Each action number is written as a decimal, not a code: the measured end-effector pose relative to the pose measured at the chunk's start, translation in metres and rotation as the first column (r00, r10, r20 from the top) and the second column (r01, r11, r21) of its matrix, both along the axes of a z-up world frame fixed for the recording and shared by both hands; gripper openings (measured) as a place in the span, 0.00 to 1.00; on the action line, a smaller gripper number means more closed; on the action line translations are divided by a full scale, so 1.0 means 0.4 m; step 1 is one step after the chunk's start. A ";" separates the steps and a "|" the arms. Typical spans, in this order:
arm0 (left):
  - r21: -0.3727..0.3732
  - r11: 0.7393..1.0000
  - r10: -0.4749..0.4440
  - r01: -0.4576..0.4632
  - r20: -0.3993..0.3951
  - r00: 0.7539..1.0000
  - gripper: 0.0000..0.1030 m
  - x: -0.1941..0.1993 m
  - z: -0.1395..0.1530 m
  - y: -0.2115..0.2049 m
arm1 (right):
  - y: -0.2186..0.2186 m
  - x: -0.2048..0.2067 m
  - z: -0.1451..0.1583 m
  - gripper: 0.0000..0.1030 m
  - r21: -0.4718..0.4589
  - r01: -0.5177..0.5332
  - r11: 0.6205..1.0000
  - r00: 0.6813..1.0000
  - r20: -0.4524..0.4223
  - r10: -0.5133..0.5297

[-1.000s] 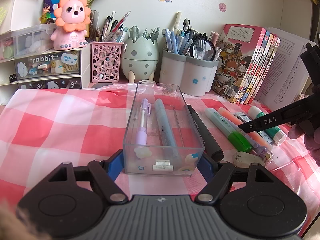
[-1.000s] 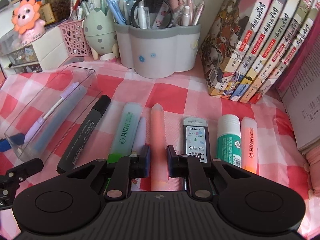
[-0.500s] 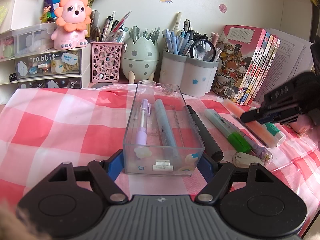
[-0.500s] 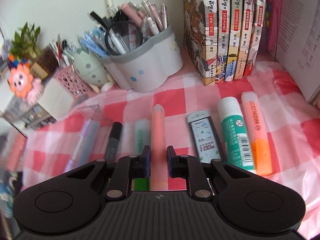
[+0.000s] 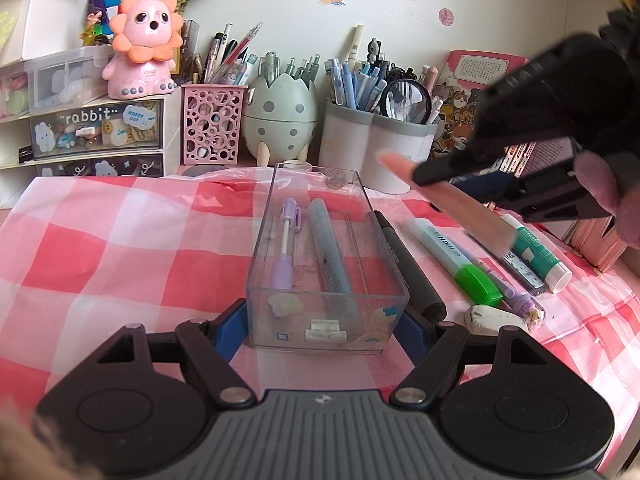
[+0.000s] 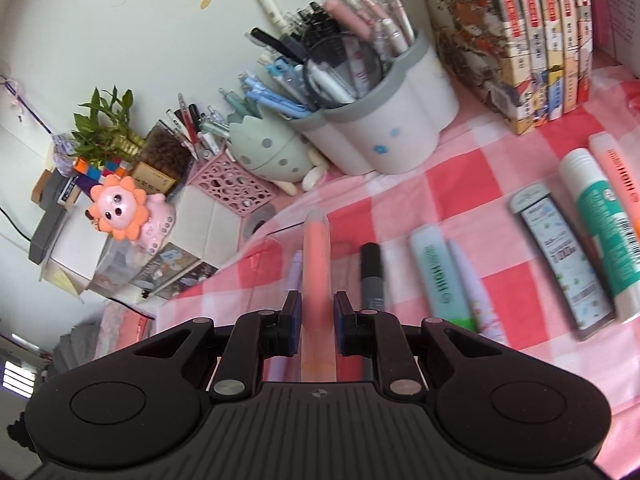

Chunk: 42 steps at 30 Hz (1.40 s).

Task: Organize stationery
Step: 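Carry the peach highlighter into the clear box and release it, then withdraw the right tool back over the remaining pens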

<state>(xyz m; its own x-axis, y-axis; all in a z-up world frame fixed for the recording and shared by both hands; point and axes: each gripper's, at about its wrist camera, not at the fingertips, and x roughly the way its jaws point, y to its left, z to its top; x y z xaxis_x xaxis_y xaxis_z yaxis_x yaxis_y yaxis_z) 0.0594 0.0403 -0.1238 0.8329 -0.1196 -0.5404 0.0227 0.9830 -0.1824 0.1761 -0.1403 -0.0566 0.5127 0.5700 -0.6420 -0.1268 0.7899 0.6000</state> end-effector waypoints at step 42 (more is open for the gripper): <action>-0.005 1.000 -0.002 0.002 0.001 1.000 0.49 -0.002 -0.001 0.000 | 0.049 -0.005 0.001 0.48 -0.080 0.082 0.993 0.996 0.036 -0.079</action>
